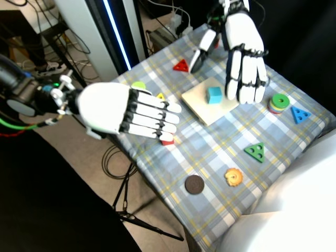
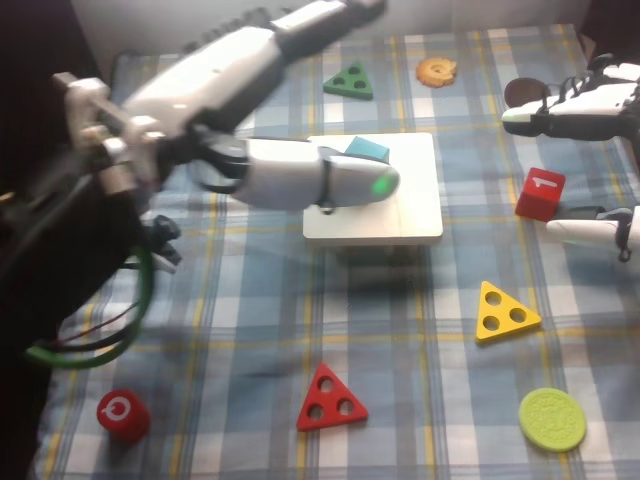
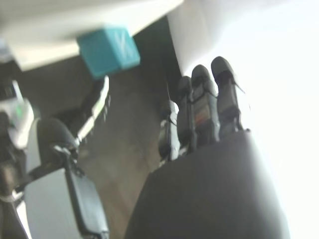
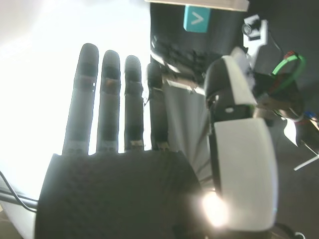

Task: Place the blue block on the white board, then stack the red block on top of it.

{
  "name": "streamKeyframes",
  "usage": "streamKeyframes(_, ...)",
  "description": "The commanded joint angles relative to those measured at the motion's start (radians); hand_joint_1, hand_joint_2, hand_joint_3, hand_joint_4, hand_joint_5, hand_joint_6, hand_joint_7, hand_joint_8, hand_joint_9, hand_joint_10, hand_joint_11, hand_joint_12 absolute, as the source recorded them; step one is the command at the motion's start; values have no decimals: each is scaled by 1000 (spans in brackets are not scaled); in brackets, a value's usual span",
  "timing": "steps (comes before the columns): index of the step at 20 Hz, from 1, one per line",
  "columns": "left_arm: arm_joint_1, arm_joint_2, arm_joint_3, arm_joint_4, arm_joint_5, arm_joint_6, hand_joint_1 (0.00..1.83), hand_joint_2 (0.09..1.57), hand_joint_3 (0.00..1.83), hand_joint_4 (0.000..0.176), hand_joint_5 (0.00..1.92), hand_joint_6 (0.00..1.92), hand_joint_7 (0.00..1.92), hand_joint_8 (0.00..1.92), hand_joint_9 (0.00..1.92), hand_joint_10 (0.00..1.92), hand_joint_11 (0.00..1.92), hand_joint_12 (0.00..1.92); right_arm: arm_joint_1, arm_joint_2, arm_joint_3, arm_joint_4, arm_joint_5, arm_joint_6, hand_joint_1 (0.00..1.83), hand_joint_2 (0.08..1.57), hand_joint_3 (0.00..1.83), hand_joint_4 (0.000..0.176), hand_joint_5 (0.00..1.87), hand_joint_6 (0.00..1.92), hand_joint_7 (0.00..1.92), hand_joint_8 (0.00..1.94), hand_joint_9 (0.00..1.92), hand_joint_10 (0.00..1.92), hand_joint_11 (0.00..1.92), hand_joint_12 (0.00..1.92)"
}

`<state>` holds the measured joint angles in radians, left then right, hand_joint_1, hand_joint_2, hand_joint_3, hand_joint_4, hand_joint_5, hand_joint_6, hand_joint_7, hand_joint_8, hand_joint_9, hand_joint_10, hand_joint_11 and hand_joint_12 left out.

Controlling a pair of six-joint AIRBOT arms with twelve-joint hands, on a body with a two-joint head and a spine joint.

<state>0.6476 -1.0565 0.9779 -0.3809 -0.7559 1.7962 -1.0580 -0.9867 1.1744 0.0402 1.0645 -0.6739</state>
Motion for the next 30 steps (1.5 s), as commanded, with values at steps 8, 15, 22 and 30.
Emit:
streamKeyframes(8, 140, 142, -52, 130, -273, -426, 727, 824, 0, 176, 289, 3, 316, 5, 291, 7, 0, 846, 86, -61, 80, 52, -62, -47, 812, 1018, 0, 0, 521, 4, 502, 2, 530, 3, 95, 1049)
streamKeyframes(15, 222, 215, -113, 102, -325, -426, 740, 836, 2, 159, 320, 0, 359, 1, 319, 4, 0, 864, 113, -98, 132, 80, -142, -67, 827, 1023, 0, 0, 546, 7, 499, 2, 541, 4, 70, 1161)
streamKeyframes(22, 245, 221, -119, 83, -338, -426, 766, 830, 0, 163, 342, 2, 377, 0, 332, 1, 0, 899, 131, -118, 164, 82, -222, -82, 868, 1042, 1, 0, 692, 14, 566, 10, 598, 13, 118, 1120)
streamKeyframes(30, 272, 234, -133, 69, -363, -427, 788, 829, 0, 154, 362, 1, 365, 1, 300, 1, 0, 1004, 131, -118, 168, 82, -233, -86, 1034, 1153, 0, 58, 896, 1101, 853, 38, 833, 50, 318, 1062)
